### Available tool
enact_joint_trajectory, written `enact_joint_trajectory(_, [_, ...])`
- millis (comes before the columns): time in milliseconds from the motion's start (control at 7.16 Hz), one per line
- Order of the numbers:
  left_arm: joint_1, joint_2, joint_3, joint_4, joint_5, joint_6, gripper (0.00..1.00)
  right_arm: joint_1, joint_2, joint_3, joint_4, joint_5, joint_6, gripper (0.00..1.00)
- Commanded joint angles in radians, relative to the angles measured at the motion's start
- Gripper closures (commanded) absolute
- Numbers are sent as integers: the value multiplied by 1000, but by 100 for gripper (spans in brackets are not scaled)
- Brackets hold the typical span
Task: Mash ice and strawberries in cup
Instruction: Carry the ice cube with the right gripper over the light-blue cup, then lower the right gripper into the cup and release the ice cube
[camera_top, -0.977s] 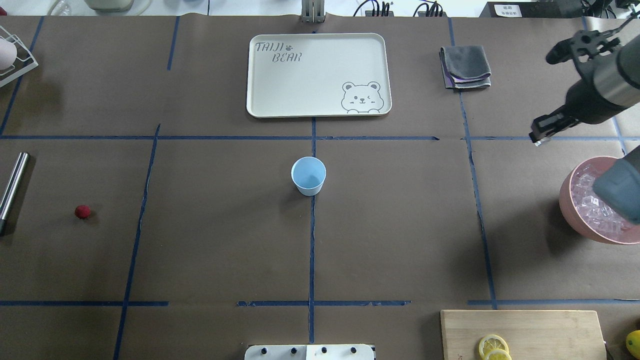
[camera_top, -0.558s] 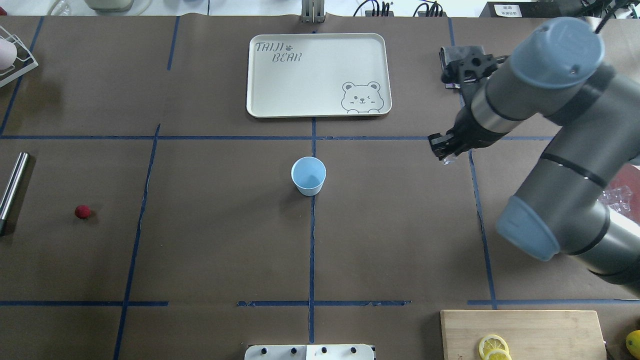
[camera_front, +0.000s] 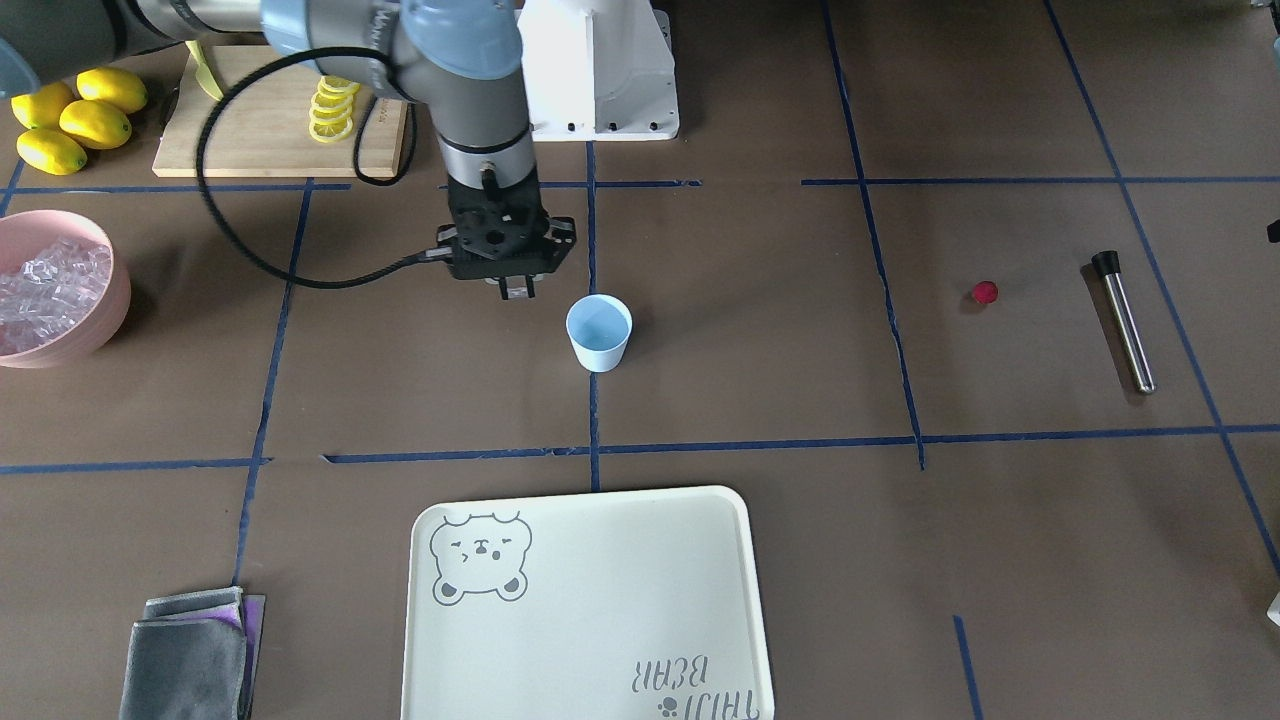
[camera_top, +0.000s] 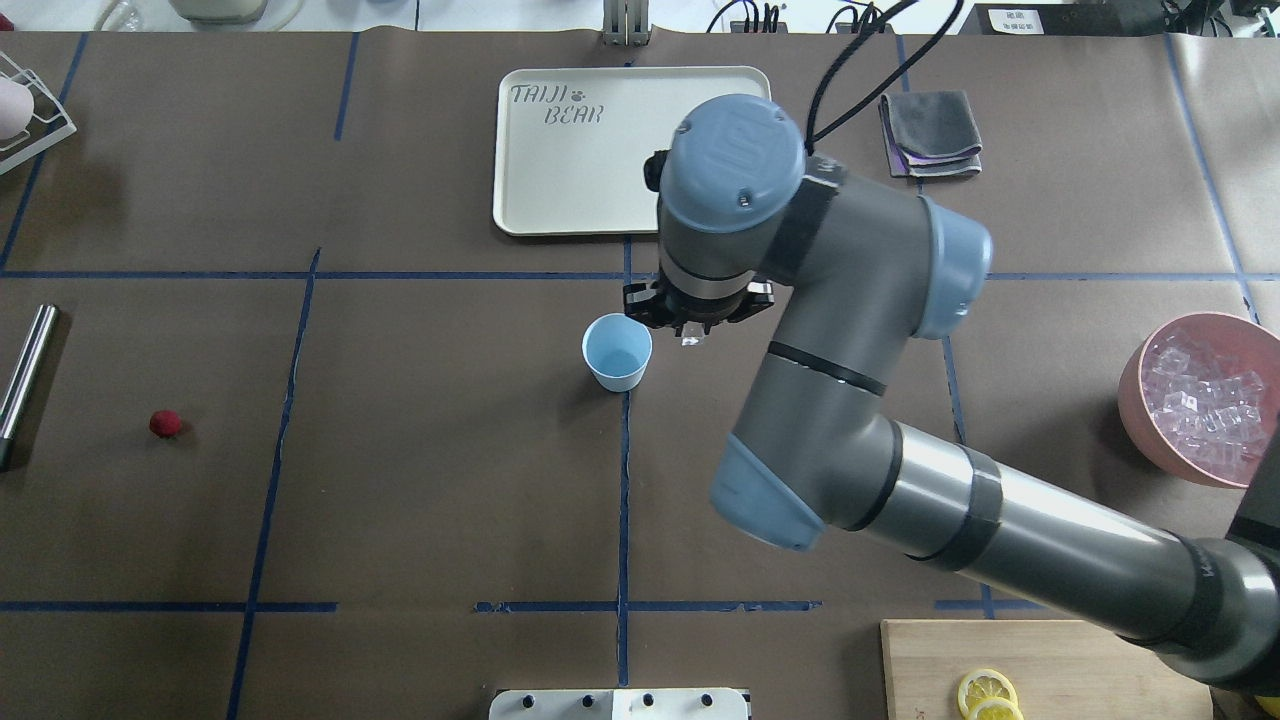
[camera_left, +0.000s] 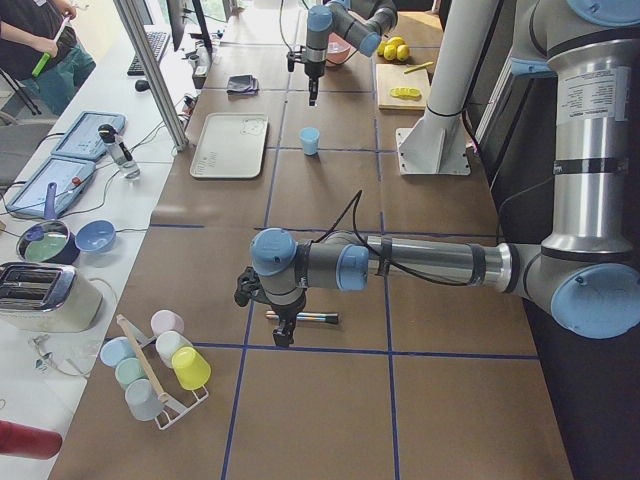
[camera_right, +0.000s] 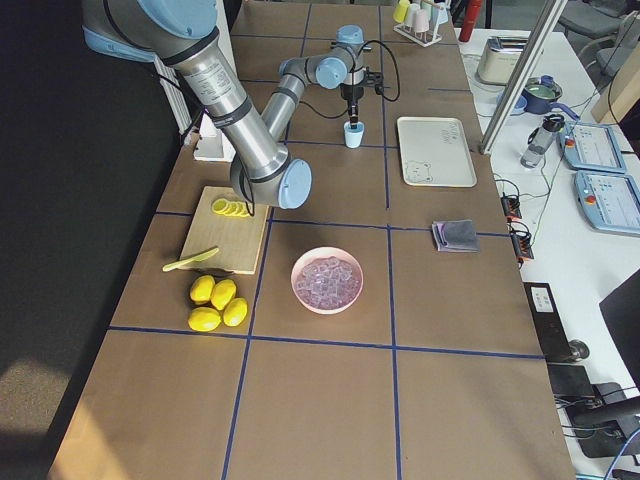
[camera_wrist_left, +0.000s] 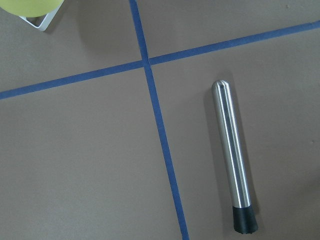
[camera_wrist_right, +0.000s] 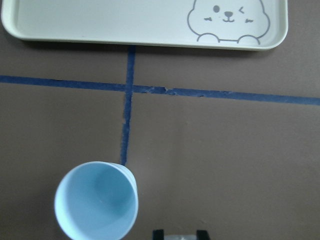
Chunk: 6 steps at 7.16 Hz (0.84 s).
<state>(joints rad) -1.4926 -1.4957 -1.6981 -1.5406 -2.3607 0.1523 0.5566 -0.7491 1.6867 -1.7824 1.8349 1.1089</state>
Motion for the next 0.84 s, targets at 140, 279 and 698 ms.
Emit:
enact_joint_trajectory(140, [0,2,2,1,0,0,0,-53,47,-84,56,-55,48,100])
enact_joint_trajectory(279, [0,2,3,1,1,0,0,-53,48,-116,114,-77,46,100])
enact_joint_trajectory(698, [0,2,8,1,1,0,0,-53,51,-139,152,-85,48,100])
